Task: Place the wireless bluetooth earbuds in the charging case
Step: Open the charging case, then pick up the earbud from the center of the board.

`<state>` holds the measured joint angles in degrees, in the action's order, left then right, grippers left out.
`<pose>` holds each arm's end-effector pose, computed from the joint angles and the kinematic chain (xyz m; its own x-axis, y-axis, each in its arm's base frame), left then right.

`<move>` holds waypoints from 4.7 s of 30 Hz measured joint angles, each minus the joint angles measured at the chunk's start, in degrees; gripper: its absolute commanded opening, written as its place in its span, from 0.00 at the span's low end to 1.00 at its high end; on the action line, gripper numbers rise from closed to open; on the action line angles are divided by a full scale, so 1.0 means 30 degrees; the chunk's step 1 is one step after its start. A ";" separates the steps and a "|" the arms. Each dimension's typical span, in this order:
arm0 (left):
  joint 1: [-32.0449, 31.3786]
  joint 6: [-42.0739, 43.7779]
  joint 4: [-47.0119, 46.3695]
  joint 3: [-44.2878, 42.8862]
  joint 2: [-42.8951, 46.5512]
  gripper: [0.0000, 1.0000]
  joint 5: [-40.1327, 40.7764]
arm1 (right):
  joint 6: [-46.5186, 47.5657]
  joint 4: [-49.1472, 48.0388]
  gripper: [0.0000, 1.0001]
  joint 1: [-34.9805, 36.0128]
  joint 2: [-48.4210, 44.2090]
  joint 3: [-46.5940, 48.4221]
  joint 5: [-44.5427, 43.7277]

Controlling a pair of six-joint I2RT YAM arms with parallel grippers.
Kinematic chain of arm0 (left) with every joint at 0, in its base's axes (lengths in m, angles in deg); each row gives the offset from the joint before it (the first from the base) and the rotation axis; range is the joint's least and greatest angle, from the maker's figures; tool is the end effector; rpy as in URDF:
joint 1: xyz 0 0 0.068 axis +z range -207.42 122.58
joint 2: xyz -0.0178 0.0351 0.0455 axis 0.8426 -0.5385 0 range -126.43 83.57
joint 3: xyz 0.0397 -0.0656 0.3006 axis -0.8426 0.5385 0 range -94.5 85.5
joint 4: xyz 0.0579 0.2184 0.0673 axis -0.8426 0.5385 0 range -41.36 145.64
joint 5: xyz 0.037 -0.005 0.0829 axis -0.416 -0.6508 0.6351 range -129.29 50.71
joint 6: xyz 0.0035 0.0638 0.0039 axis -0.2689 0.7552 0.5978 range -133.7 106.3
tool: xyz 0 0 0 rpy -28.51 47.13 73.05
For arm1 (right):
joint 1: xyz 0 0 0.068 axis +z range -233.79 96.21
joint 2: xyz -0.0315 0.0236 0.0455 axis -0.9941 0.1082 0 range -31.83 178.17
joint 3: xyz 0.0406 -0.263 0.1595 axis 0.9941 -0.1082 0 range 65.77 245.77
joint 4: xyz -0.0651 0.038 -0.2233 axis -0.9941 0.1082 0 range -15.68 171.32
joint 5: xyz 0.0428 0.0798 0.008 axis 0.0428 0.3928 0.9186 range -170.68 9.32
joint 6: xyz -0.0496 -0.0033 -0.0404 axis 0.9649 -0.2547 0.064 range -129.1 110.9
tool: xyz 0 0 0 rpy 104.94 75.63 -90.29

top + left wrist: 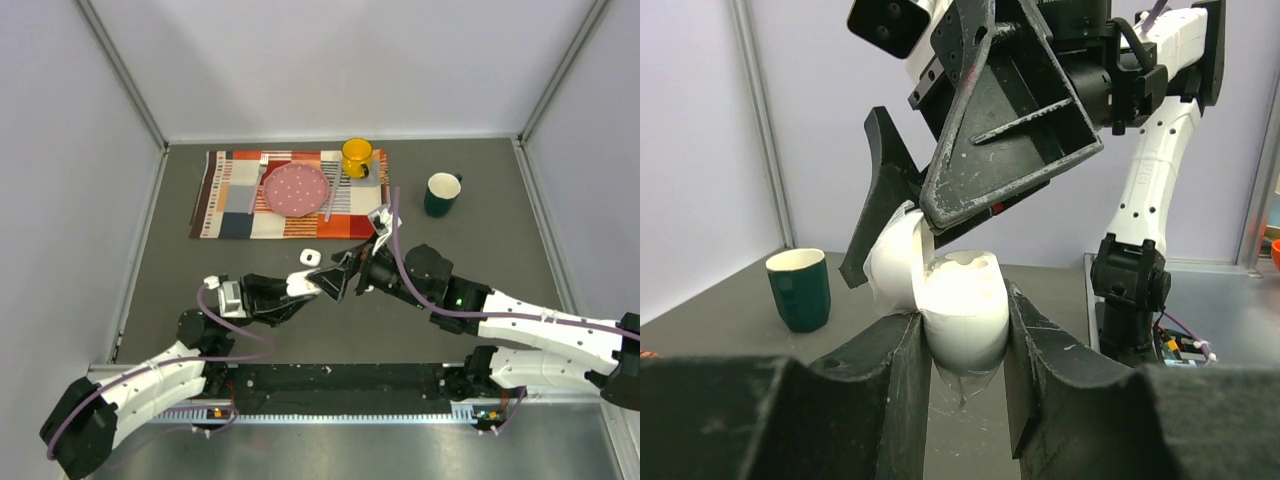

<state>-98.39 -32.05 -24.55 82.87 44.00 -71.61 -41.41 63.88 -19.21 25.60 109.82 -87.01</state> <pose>0.0507 -0.0790 0.2921 0.1469 -0.4800 -0.8649 0.9755 0.2151 0.0463 0.0932 0.1833 0.3702 -0.4732 0.2422 -0.8470 -0.7069 0.4693 0.5291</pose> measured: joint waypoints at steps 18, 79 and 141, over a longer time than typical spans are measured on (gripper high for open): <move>0.0000 0.0393 0.1843 0.0007 0.1923 0.00 0.1661 | 0.0117 -0.0546 0.99 -0.0401 -0.0685 0.0000 0.1137; -0.0007 0.2076 0.7512 0.0015 0.7155 0.00 0.4619 | 0.6448 0.3636 0.36 -0.6324 0.7504 -0.2477 0.3344; -0.0007 0.2098 0.7992 0.0015 0.7140 0.00 0.5093 | 0.7286 0.4641 0.16 -0.6317 0.9530 -0.0925 0.0466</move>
<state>-98.41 -25.76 -0.58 82.91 65.42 -56.33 -19.55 77.81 -38.16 54.19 107.05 -85.61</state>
